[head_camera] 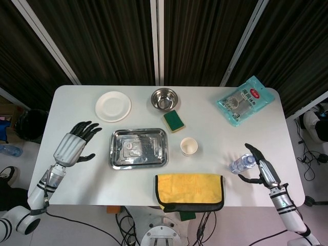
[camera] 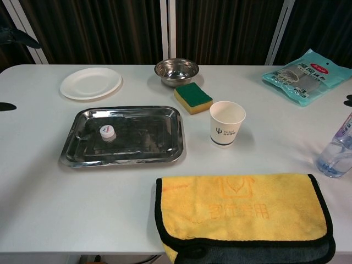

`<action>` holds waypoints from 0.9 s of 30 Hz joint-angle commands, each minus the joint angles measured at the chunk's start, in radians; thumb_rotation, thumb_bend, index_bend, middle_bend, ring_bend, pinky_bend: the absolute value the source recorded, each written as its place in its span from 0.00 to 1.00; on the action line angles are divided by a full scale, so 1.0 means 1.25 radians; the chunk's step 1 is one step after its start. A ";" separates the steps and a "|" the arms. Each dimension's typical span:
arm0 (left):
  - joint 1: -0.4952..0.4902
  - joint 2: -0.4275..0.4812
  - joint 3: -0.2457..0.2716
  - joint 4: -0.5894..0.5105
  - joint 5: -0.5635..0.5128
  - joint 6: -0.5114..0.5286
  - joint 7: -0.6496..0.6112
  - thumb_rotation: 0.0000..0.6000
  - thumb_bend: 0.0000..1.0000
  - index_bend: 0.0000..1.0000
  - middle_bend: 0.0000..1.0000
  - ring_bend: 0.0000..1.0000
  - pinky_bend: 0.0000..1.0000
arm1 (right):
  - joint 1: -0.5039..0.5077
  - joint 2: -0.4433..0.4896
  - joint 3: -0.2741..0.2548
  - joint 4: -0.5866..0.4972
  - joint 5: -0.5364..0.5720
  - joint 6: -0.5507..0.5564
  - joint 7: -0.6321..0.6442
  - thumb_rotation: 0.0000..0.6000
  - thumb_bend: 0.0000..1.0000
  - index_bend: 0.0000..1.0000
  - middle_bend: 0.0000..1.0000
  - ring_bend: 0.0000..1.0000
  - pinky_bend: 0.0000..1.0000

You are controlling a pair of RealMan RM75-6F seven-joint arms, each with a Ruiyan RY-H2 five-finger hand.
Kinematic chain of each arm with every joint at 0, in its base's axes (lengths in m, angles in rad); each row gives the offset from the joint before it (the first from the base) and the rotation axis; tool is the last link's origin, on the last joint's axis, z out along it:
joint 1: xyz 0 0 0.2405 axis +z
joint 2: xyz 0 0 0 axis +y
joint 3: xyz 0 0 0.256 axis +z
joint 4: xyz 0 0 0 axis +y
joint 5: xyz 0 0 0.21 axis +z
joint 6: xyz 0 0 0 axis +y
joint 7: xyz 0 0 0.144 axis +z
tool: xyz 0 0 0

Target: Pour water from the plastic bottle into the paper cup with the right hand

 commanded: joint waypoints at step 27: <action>0.000 0.002 -0.001 0.001 -0.002 0.000 0.000 1.00 0.09 0.18 0.16 0.11 0.15 | 0.004 -0.003 0.015 -0.017 0.032 -0.018 -0.025 1.00 0.26 0.32 0.02 0.00 0.00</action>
